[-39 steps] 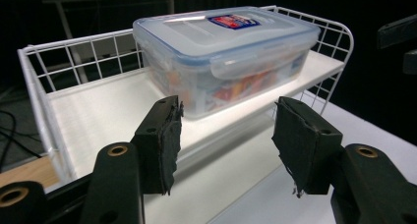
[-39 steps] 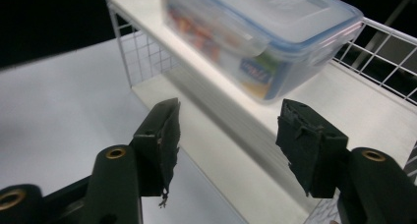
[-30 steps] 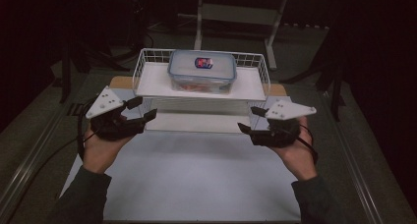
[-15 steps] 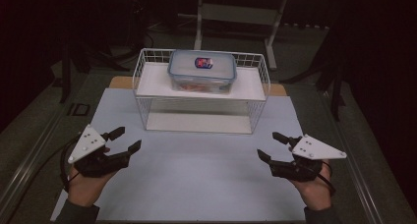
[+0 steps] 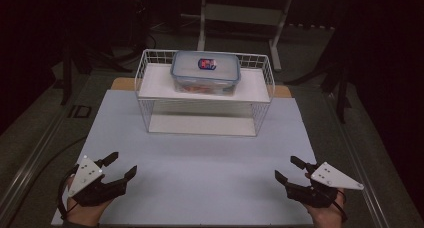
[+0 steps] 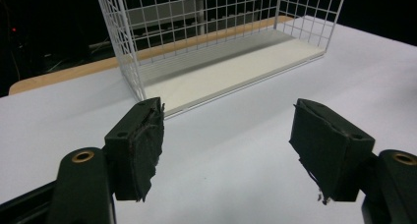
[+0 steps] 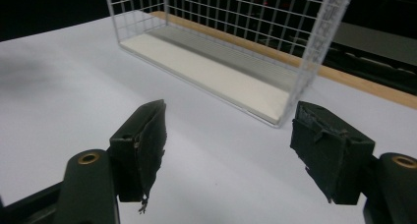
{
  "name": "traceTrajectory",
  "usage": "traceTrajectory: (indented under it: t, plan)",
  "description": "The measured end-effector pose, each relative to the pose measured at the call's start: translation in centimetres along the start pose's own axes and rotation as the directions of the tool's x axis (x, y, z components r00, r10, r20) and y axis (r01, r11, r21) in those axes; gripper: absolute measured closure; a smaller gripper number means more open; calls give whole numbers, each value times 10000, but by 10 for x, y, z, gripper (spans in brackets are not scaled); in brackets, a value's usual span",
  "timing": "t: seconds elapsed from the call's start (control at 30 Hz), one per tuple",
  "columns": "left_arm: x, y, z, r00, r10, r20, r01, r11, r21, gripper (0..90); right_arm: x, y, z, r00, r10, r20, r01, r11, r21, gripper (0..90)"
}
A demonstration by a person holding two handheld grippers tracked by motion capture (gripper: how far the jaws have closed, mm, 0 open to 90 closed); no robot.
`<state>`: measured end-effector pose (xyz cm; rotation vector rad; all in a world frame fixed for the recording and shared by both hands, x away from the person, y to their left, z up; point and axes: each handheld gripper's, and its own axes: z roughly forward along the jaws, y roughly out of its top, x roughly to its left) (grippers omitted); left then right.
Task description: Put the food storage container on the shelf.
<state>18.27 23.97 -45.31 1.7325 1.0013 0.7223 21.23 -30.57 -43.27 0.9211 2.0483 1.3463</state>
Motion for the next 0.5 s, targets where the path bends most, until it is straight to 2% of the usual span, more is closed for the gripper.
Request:
traceTrajectory:
  t: [0.13, 0.23, 0.5]
  plan:
    - [3, -3, 1, 9998, -148, -103, 147, 9999, -88, 296, -1, -8, 4, 9993, -182, 325, 171, 9993, 334, 291]
    - [4, -5, 1, 9995, -260, -154, 257, 9996, -153, 297, -1, -7, 3, 9991, -173, 381, 165, 9997, 194, 291]
    - [6, -6, 0, 9991, -229, -355, 219, 9993, -294, 300, -5, -8, -2, 9975, -32, 702, 43, 9999, -153, 293]
